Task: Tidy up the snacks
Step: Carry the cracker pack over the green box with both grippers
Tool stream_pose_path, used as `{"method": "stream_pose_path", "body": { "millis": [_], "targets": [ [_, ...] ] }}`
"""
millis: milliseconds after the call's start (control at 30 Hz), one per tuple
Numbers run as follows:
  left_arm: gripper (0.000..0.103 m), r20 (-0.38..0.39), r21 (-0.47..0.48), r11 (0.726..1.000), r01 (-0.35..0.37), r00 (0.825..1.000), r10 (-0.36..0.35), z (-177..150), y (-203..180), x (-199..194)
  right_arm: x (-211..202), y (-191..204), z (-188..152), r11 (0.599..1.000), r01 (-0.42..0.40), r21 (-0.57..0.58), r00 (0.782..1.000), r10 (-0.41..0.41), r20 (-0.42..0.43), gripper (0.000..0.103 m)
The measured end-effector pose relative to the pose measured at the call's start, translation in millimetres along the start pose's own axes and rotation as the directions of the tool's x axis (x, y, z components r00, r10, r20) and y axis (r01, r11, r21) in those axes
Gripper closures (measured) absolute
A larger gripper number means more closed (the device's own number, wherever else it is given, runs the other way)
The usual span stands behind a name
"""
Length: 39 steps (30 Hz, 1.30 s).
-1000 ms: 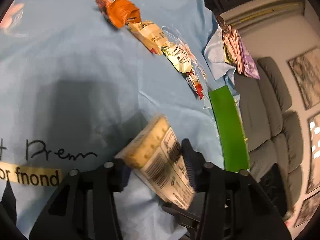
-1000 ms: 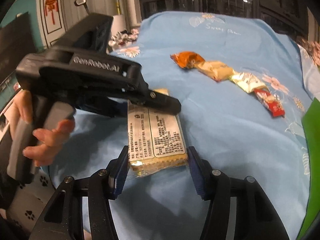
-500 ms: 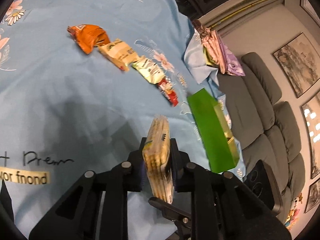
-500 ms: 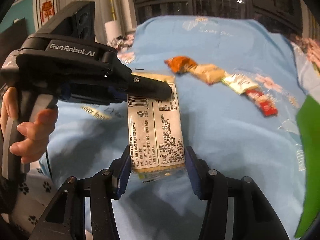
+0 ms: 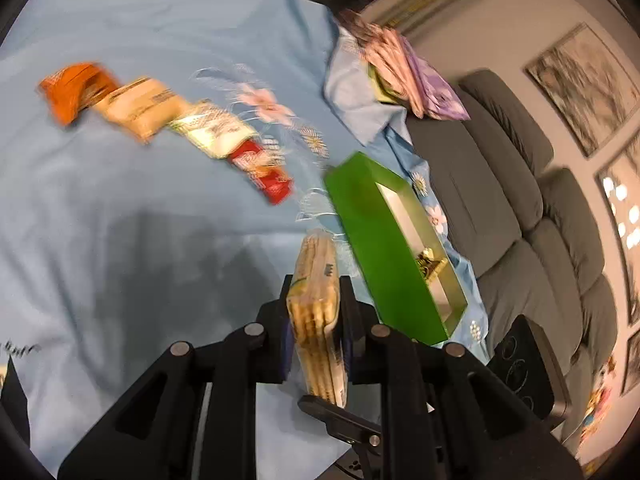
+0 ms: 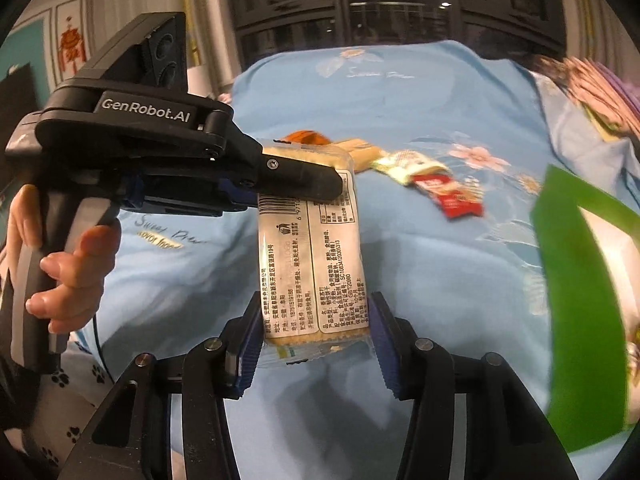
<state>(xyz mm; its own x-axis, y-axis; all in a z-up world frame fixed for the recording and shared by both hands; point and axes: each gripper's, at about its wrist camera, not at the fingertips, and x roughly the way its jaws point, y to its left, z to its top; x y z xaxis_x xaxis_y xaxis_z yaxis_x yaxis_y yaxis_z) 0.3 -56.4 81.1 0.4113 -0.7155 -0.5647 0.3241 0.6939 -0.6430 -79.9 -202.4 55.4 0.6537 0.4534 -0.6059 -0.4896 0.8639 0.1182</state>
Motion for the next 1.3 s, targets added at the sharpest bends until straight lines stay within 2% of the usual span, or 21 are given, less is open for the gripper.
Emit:
{"method": "stream_pose_path", "body": {
  "millis": [167, 300, 400, 500, 667, 800, 1000, 1100, 1167, 1200, 1233, 1300],
  "targets": [
    [0.085, -0.015, 0.086, 0.996, 0.025, 1.0, -0.023, 11.7, -48.5, 19.7, -33.6, -29.9, -0.5, 0.999, 0.036, 0.032, 0.997, -0.038, 0.069, 0.052],
    [0.085, -0.009, 0.181, 0.982, 0.053, 0.999, -0.052, 22.5, -95.5, 35.0, -64.8, -57.8, 7.0, 0.995, 0.082, 0.051, 0.989, -0.087, 0.116, 0.052],
    [0.085, -0.02, 0.269, 0.959, 0.084, 0.997, -0.081, 26.5, -132.1, 52.0, -90.1, -82.3, 8.6, 0.992, 0.1, 0.082, 0.984, -0.111, 0.138, 0.051],
    [0.085, -0.081, 0.361, 0.924, 0.127, 0.991, -0.105, 27.7, -166.0, 77.3, -109.2, -107.0, 5.6, 0.984, 0.146, 0.1, 0.977, -0.159, 0.14, 0.051],
    [0.085, -0.131, 0.423, 0.894, 0.144, 0.987, -0.097, 28.8, -196.1, 120.2, -124.0, -143.7, -3.1, 0.968, 0.211, 0.132, 0.969, -0.226, 0.105, 0.052],
    [0.085, -0.16, 0.446, 0.883, 0.147, 0.984, -0.083, 28.5, -209.2, 151.1, -127.8, -170.0, -11.1, 0.954, 0.245, 0.171, 0.962, -0.261, 0.079, 0.052],
    [0.085, -0.184, 0.44, 0.888, 0.131, 0.982, -0.054, 29.3, -208.5, 186.1, -117.8, -196.9, -19.9, 0.94, 0.272, 0.206, 0.959, -0.283, 0.028, 0.052],
    [0.085, -0.185, 0.436, 0.895, 0.091, 0.983, -0.01, 33.1, -201.0, 201.5, -106.4, -207.1, -18.9, 0.937, 0.274, 0.215, 0.96, -0.279, -0.006, 0.053],
    [0.085, -0.198, 0.43, 0.901, 0.059, 0.98, 0.031, 34.7, -194.2, 213.4, -97.0, -211.7, -15.1, 0.938, 0.274, 0.211, 0.961, -0.273, -0.033, 0.058],
    [0.086, -0.203, 0.424, 0.905, 0.039, 0.978, 0.053, 33.8, -190.7, 218.7, -93.2, -214.1, -11.7, 0.941, 0.267, 0.207, 0.964, -0.265, -0.038, 0.069],
    [0.086, -0.201, 0.426, 0.905, 0.013, 0.976, 0.08, 31.2, -187.2, 224.2, -90.9, -215.6, -7.3, 0.941, 0.262, 0.213, 0.965, -0.261, -0.034, 0.075],
    [0.086, -0.192, 0.442, 0.897, 0.001, 0.977, 0.094, 26.1, -181.8, 230.5, -88.6, -217.4, -2.9, 0.935, 0.285, 0.21, 0.958, -0.285, -0.031, 0.075]
  ]
}}
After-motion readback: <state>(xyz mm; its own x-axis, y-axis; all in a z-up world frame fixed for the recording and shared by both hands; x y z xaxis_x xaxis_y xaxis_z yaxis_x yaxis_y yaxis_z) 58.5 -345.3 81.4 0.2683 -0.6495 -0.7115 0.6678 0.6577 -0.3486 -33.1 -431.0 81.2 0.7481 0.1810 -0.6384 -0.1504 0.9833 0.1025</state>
